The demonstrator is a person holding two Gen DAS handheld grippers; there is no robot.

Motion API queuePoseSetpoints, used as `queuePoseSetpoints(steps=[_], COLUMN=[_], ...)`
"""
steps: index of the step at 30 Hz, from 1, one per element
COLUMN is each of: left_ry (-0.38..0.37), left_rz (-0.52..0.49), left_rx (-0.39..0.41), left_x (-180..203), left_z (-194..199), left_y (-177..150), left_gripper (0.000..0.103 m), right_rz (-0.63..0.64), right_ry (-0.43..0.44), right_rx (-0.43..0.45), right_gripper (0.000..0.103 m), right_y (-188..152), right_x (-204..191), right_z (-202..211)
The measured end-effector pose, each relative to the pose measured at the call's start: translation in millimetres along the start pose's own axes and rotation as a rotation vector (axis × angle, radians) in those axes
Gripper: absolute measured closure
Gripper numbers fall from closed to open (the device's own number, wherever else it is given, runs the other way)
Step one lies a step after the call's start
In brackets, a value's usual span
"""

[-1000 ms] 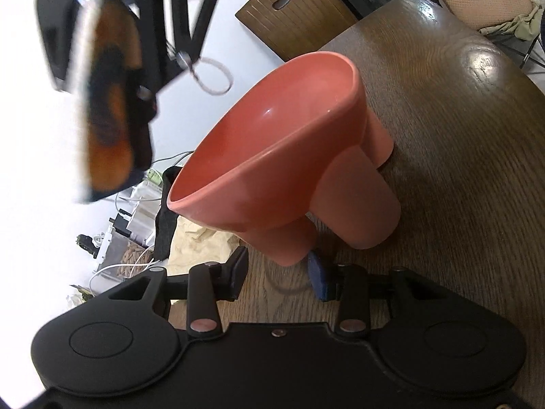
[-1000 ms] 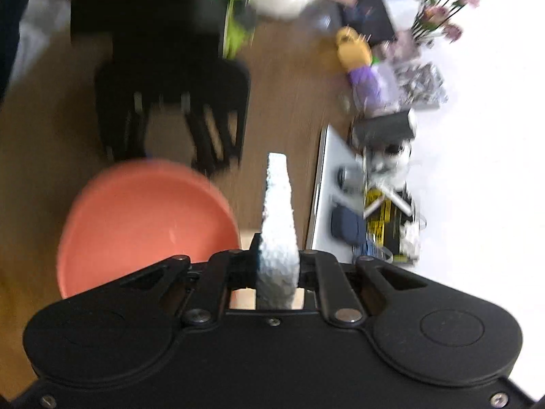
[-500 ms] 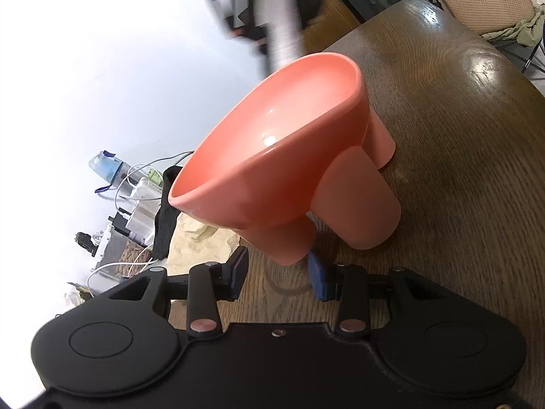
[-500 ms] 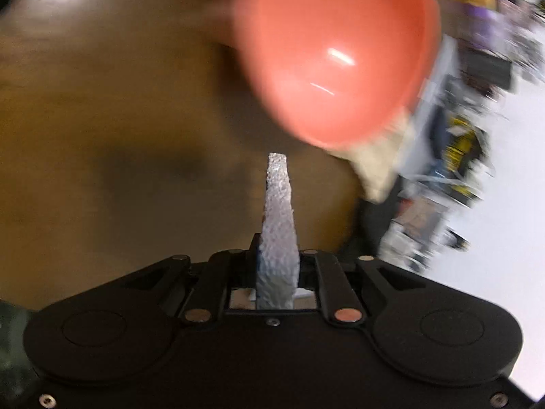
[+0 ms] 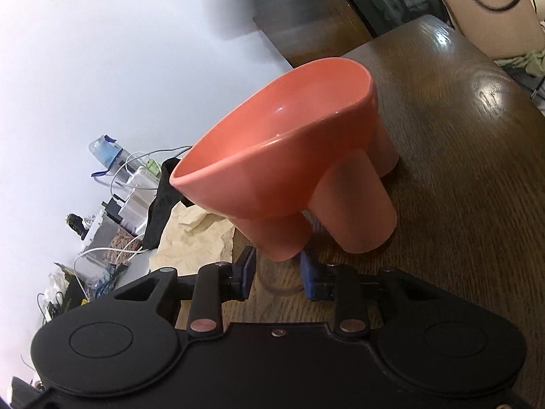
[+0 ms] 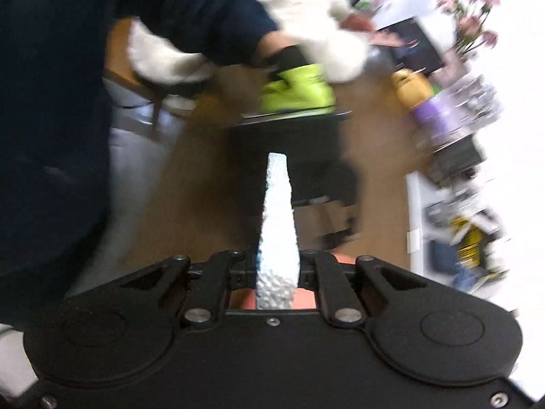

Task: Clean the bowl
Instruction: 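Lift the sponge out of the bowl with the right gripper, then lower the sponge back into the bowl with the right gripper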

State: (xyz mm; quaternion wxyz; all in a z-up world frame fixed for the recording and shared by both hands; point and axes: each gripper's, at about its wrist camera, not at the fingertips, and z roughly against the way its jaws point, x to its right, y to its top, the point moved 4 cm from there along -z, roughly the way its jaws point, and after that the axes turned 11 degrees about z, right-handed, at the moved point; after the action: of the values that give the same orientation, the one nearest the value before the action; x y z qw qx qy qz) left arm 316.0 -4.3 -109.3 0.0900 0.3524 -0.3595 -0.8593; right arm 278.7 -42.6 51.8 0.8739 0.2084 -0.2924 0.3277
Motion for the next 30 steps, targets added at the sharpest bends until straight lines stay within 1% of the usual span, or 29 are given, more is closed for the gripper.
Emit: queuePoseSetpoints(steps=[1, 3, 5, 6, 9, 11, 14, 17, 18, 20, 21, 22, 23, 24, 25, 27, 28, 30], left_ry=[0.005, 0.005, 0.009, 0.013, 0.014, 0.018, -0.010, -0.041, -0.060, -0.081, -0.103, -0.138, -0.179, -0.196, -0.205, -0.215, -0.211, -0.211], left_rz=[0.003, 0.008, 0.006, 0.007, 0.021, 0.025, 0.053, 0.128, 0.173, 0.230, 0.280, 0.343, 0.410, 0.447, 0.474, 0.565, 0.612, 0.660], left_rx=[0.001, 0.002, -0.001, -0.001, 0.000, -0.006, -0.001, 0.001, 0.004, 0.008, 0.005, 0.002, 0.001, 0.013, 0.028, 0.048, 0.050, 0.039], left_x=[0.6, 2.5, 3.1, 3.4, 2.0, 2.2, 0.7, -2.6, -3.6, -5.9, -7.7, -9.4, -10.8, -12.6, -14.6, -21.9, -24.4, -24.7], left_z=[-0.2, -0.3, -1.1, -1.7, -1.5, 1.5, 11.3, 21.9, 27.2, 31.2, 33.0, 34.8, 36.2, 38.1, 40.2, 40.4, 39.1, 37.1], left_y=[-0.1, -0.5, -1.4, -2.0, -2.6, -3.5, -6.8, -10.7, -10.3, -8.4, -6.8, -4.7, -1.7, 0.7, 2.9, 7.2, 8.9, 10.6], left_gripper=[0.075, 0.077, 0.081, 0.081, 0.082, 0.082, 0.082, 0.081, 0.079, 0.066, 0.050, 0.037, 0.034, 0.033, 0.033, 0.032, 0.032, 0.032], right_rz=[0.019, 0.099, 0.151, 0.189, 0.239, 0.232, 0.213, 0.177, 0.167, 0.147, 0.134, 0.128, 0.124, 0.120, 0.117, 0.094, 0.087, 0.073], right_ry=[-0.021, -0.074, -0.096, -0.110, -0.128, -0.135, -0.147, -0.141, -0.136, -0.122, -0.111, -0.102, -0.093, -0.084, -0.082, -0.086, -0.088, -0.101], right_rx=[-0.013, -0.060, -0.100, -0.130, -0.213, -0.258, -0.327, -0.368, -0.376, -0.391, -0.401, -0.411, -0.420, -0.430, -0.435, -0.435, -0.432, -0.422], right_gripper=[0.091, 0.091, 0.091, 0.091, 0.091, 0.091, 0.091, 0.091, 0.091, 0.091, 0.091, 0.091, 0.091, 0.091, 0.090, 0.089, 0.089, 0.089], right_y=[-0.8, -5.9, -8.9, -12.8, -27.6, -42.8, -67.2, -90.0, -96.4, -105.9, -112.4, -117.5, -122.2, -126.9, -127.9, -130.9, -128.7, -130.1], right_x=[3.1, 9.8, 10.8, 10.8, 21.5, 22.1, 23.3, 15.1, 11.0, 1.4, -3.9, -9.5, -15.0, -20.6, -24.4, -36.0, -38.0, -41.5], right_z=[-4.4, -21.9, -31.8, -39.6, -54.2, -58.3, -60.2, -48.5, -43.4, -37.5, -34.4, -33.4, -32.7, -32.1, -30.6, -27.7, -27.0, -23.9])
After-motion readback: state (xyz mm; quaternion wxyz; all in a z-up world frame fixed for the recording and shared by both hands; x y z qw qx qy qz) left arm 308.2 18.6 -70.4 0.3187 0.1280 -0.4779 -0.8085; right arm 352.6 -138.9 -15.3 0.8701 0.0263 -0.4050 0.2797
